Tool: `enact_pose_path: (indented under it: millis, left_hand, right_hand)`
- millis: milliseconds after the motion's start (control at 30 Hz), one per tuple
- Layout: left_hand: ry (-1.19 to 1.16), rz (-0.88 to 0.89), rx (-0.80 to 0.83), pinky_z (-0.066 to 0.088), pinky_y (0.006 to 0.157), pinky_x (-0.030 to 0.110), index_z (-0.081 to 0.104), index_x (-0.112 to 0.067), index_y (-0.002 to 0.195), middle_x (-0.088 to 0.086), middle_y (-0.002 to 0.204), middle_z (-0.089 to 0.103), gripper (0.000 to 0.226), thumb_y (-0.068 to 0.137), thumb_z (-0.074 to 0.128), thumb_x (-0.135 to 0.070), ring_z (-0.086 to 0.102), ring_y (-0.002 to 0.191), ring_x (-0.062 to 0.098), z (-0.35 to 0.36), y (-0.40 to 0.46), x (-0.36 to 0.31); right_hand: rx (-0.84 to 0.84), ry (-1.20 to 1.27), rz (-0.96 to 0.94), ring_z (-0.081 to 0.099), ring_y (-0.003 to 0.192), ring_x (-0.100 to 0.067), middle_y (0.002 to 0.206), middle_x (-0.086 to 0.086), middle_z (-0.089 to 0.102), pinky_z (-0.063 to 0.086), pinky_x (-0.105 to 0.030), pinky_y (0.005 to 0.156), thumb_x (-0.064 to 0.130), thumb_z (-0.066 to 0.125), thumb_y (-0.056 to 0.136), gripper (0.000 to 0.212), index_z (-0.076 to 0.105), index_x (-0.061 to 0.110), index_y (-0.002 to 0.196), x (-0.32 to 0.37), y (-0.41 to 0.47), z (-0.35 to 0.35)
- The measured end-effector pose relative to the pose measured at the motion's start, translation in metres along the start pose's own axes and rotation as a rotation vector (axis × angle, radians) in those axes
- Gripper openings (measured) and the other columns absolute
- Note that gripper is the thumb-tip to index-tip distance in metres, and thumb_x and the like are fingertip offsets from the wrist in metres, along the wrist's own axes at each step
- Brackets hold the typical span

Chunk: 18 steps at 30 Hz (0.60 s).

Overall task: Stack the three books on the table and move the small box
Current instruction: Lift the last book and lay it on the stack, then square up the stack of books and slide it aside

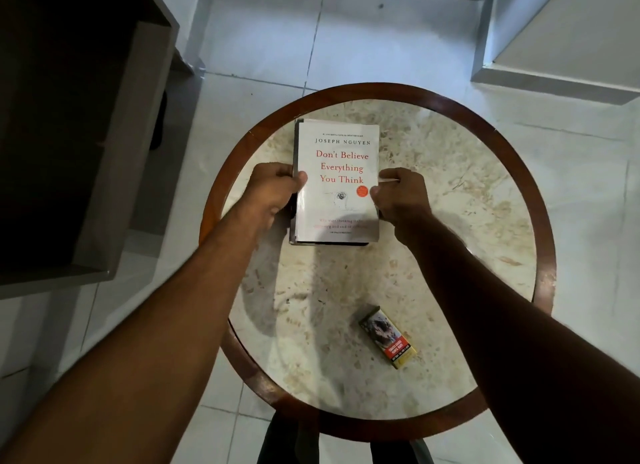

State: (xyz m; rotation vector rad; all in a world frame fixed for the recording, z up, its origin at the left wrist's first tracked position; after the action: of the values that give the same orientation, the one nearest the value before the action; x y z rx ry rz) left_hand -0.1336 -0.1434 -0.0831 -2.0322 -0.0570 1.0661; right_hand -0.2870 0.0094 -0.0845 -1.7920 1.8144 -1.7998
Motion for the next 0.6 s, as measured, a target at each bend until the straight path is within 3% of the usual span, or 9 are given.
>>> enact_pose_path:
  millis: [33, 100, 167, 267, 367, 467, 533, 600]
  left_hand:
    - [0.058, 0.039, 0.011, 0.056, 0.078, 0.024, 0.069, -0.013, 0.103, 0.006, 0.117, 0.073, 0.007, 0.101, 0.063, -0.012, 0.067, 0.097, 0.017, -0.001, -0.004, -0.002]
    - [0.152, 0.135, -0.018, 0.051, 0.083, 0.023, 0.060, -0.011, 0.126, -0.003, 0.122, 0.065, 0.022, 0.104, 0.057, -0.013, 0.059, 0.109, 0.013, -0.002, -0.015, -0.004]
    - [0.116, 0.225, -0.057, 0.051, 0.082, 0.017, 0.053, -0.012, 0.136, -0.010, 0.122, 0.060, 0.032, 0.105, 0.054, -0.010, 0.057, 0.113, 0.007, -0.006, -0.029, -0.006]
    - [0.014, 0.397, -0.080, 0.057, 0.073, 0.011, 0.048, -0.009, 0.138, -0.010, 0.125, 0.061, 0.038, 0.102, 0.053, 0.002, 0.067, 0.106, -0.006, -0.017, -0.052, -0.010]
    - [-0.003, 0.537, -0.069, 0.051, 0.082, 0.001, 0.044, 0.002, 0.141, 0.003, 0.134, 0.059, 0.044, 0.099, 0.053, 0.010, 0.061, 0.108, -0.023, -0.026, -0.069, -0.012]
    - [0.025, 0.610, -0.058, 0.048, 0.089, 0.000, 0.040, 0.007, 0.148, 0.002, 0.137, 0.053, 0.052, 0.099, 0.054, 0.012, 0.058, 0.113, -0.020, -0.027, -0.079, -0.013]
    - [0.052, 0.617, -0.079, 0.045, 0.090, -0.002, 0.042, 0.008, 0.148, -0.007, 0.138, 0.051, 0.050, 0.099, 0.055, 0.010, 0.053, 0.118, -0.014, -0.026, -0.083, -0.013]
    - [0.068, 0.618, -0.101, 0.044, 0.089, -0.004, 0.044, 0.005, 0.147, -0.020, 0.135, 0.049, 0.049, 0.100, 0.057, 0.006, 0.050, 0.118, -0.019, -0.026, -0.084, -0.010]
  right_hand:
    - [0.062, 0.051, 0.009, 0.072, 0.100, -0.029, 0.114, -0.012, 0.072, 0.063, -0.044, 0.081, 0.000, 0.066, 0.089, 0.049, 0.054, 0.005, 0.136, -0.002, 0.000, -0.001]
    - [0.197, 0.083, -0.065, 0.073, 0.097, -0.027, 0.109, -0.012, 0.072, 0.063, -0.040, 0.077, -0.004, 0.060, 0.095, 0.060, 0.037, 0.001, 0.151, 0.000, -0.005, -0.003]
    - [0.304, 0.044, -0.219, 0.073, 0.100, -0.029, 0.104, -0.010, 0.071, 0.064, -0.042, 0.080, -0.009, 0.052, 0.097, 0.048, 0.047, -0.002, 0.144, 0.007, -0.014, -0.008]
    - [0.298, -0.004, -0.457, 0.070, 0.107, -0.031, 0.111, -0.015, 0.066, 0.062, -0.036, 0.086, -0.014, 0.054, 0.092, 0.033, 0.057, -0.009, 0.124, 0.021, -0.028, -0.015]
    - [0.198, -0.061, -0.654, 0.067, 0.107, -0.019, 0.118, -0.008, 0.068, 0.057, -0.027, 0.094, -0.011, 0.058, 0.090, 0.038, 0.061, 0.006, 0.123, 0.033, -0.042, -0.019]
    - [0.181, -0.033, -0.721, 0.065, 0.109, -0.010, 0.113, 0.007, 0.069, 0.054, -0.024, 0.095, -0.010, 0.059, 0.088, 0.045, 0.062, 0.018, 0.123, 0.036, -0.053, -0.020]
    - [0.169, -0.034, -0.733, 0.065, 0.110, -0.005, 0.113, 0.012, 0.069, 0.054, -0.021, 0.093, -0.008, 0.059, 0.087, 0.045, 0.063, 0.017, 0.125, 0.036, -0.054, -0.019]
    - [0.150, -0.045, -0.752, 0.065, 0.106, 0.004, 0.110, 0.017, 0.068, 0.052, -0.014, 0.089, -0.009, 0.059, 0.087, 0.044, 0.063, 0.014, 0.125, 0.037, -0.055, -0.017]
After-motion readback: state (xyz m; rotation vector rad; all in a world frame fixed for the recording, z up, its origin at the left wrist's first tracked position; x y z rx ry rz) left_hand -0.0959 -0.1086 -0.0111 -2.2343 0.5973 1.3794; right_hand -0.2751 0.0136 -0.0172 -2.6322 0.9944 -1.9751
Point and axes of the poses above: each hand's wrist, its own y-axis towards the middle knuckle, its own z-axis out of the palm, x = y × z, the point moved 4 cm from there along y, towards the middle knuckle
